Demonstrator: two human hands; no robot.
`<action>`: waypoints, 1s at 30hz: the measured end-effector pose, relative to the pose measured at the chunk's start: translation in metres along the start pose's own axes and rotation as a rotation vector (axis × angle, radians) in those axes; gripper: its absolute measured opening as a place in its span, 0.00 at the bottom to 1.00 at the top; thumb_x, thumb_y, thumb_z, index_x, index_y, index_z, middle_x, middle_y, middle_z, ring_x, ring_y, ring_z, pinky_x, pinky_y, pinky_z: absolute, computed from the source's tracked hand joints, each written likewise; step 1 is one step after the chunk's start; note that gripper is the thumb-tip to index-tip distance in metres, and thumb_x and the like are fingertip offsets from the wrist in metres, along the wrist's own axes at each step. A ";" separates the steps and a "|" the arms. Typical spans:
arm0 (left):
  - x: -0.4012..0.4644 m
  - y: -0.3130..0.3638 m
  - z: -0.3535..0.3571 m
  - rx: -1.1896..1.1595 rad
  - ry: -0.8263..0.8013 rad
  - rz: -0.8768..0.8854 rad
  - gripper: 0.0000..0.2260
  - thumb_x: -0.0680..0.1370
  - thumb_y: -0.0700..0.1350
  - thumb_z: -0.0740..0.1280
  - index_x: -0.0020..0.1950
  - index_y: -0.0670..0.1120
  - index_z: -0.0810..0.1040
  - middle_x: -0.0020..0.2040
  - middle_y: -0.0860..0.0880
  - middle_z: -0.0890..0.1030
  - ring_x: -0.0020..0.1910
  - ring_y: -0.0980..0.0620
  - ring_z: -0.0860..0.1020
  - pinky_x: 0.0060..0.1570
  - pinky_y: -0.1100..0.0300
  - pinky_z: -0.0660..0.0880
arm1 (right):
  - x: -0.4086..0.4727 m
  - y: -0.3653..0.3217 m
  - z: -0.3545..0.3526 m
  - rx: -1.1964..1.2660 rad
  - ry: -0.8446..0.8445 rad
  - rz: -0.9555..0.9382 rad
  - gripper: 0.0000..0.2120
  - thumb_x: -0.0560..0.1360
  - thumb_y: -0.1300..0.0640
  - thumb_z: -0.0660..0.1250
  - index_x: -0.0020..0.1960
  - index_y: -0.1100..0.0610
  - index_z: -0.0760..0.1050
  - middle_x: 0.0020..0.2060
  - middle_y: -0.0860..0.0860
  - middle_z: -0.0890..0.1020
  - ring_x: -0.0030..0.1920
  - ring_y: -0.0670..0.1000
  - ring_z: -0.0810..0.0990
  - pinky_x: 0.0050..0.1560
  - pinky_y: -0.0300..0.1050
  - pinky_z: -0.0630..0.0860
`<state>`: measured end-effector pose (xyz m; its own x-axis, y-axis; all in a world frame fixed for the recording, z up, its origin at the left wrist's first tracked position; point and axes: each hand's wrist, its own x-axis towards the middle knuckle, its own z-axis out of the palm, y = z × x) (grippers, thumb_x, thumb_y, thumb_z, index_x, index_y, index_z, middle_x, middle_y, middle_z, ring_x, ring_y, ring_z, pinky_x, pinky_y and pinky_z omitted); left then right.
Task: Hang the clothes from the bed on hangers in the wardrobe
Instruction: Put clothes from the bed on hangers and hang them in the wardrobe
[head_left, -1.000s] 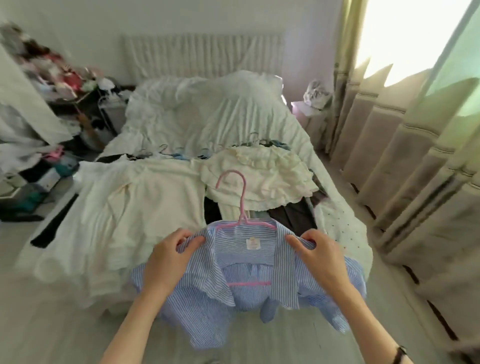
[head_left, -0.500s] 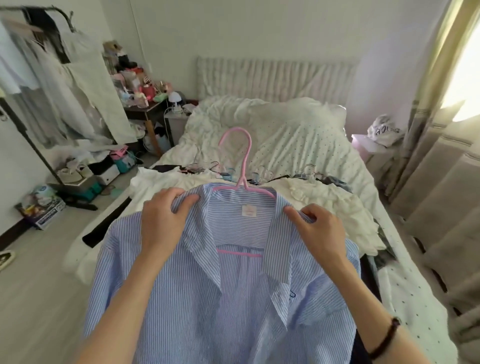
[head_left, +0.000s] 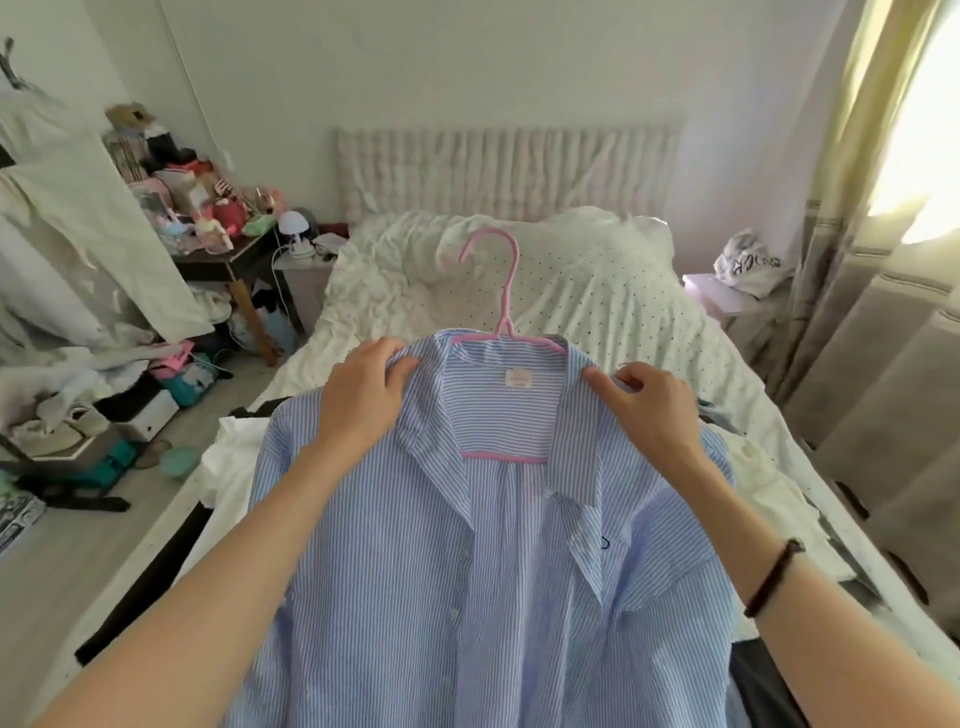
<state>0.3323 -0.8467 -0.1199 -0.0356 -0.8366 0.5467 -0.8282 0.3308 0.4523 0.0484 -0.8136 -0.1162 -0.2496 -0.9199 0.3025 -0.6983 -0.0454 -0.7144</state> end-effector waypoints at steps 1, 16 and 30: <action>0.013 -0.008 0.009 0.019 -0.016 -0.002 0.09 0.79 0.46 0.62 0.50 0.40 0.76 0.42 0.48 0.74 0.43 0.48 0.73 0.41 0.57 0.64 | 0.015 0.003 0.009 -0.009 -0.008 0.003 0.22 0.72 0.41 0.66 0.29 0.56 0.70 0.23 0.48 0.71 0.26 0.47 0.68 0.27 0.43 0.61; 0.086 -0.166 0.273 0.240 -0.569 -0.311 0.12 0.80 0.50 0.58 0.55 0.43 0.74 0.50 0.42 0.77 0.52 0.42 0.75 0.44 0.51 0.70 | 0.172 0.189 0.228 -0.246 -0.487 0.192 0.13 0.76 0.47 0.63 0.46 0.57 0.77 0.39 0.52 0.79 0.40 0.53 0.76 0.38 0.47 0.71; 0.065 -0.218 0.361 0.337 -0.867 -0.335 0.17 0.80 0.52 0.58 0.66 0.47 0.72 0.60 0.45 0.76 0.61 0.44 0.72 0.55 0.50 0.72 | 0.188 0.254 0.304 -0.571 -0.579 0.156 0.14 0.78 0.50 0.58 0.54 0.55 0.77 0.51 0.52 0.78 0.54 0.54 0.75 0.57 0.49 0.65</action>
<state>0.3083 -1.1312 -0.4374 -0.0566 -0.9392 -0.3386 -0.9813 -0.0101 0.1920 0.0281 -1.1165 -0.4328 -0.0953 -0.9614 -0.2581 -0.9565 0.1603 -0.2439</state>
